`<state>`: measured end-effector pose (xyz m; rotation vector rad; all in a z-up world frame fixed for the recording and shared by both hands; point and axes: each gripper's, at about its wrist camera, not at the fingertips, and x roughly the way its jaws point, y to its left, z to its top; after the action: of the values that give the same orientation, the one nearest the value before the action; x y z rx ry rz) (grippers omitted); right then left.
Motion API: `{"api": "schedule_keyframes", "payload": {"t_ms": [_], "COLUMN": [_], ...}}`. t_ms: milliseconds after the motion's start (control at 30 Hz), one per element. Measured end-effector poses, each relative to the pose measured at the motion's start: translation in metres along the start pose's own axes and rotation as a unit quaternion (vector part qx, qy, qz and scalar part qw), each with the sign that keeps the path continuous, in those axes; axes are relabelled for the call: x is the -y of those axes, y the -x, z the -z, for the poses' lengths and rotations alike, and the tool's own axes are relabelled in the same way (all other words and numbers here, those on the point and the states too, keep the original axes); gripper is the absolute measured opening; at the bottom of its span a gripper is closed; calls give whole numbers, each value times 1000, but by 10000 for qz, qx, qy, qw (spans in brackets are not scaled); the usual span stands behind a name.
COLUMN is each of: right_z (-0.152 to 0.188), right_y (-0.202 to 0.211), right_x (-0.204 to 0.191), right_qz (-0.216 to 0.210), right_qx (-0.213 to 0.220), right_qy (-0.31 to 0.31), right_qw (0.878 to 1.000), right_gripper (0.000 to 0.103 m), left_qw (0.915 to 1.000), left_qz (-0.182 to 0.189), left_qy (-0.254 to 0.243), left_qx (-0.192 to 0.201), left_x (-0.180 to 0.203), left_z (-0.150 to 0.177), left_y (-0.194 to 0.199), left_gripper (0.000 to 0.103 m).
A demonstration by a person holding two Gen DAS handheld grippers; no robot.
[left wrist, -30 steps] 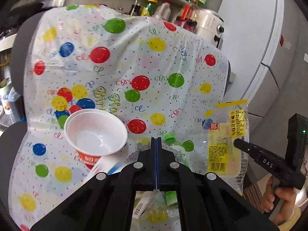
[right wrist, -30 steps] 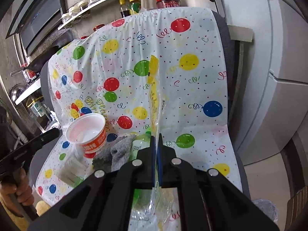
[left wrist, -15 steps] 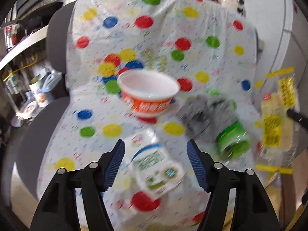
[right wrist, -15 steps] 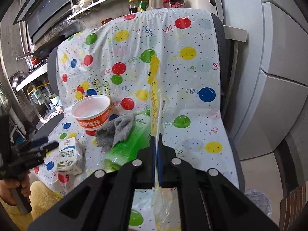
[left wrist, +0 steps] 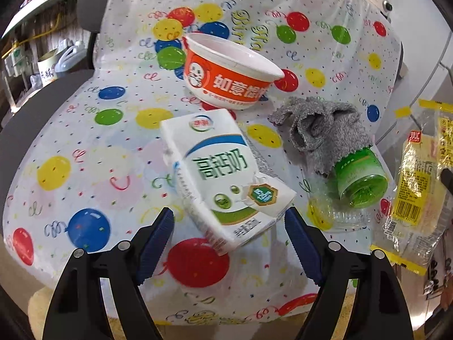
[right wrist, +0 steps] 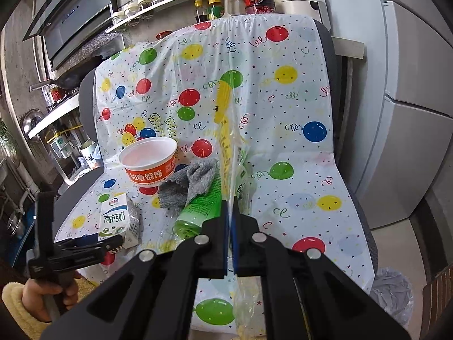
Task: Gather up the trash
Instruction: 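Lift the milk carton with the left tool while the right holds the wrapper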
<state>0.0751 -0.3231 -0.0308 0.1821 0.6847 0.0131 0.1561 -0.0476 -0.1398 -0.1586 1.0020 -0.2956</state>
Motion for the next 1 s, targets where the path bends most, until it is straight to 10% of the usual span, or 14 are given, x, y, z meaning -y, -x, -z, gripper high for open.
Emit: {"api": "schedule_keyframes", "payload": {"t_ms": [633,1000], "right_z": [3,-1], "right_y": [-3,2], "right_x": [3,14], "right_qz": [-29,7], "right_qx": [11,34], "right_qy": [-17,-39], "right_qw": [10000,10000], "right_gripper": [2,2], "left_qw": [9895,9930], "left_qz": [-1384,-914], "left_qy": [85,-126], "left_qx": [404,733], "left_x": [35,25], "left_z": [-23,-14], "left_y": [-27,14], "left_gripper": [89,81]}}
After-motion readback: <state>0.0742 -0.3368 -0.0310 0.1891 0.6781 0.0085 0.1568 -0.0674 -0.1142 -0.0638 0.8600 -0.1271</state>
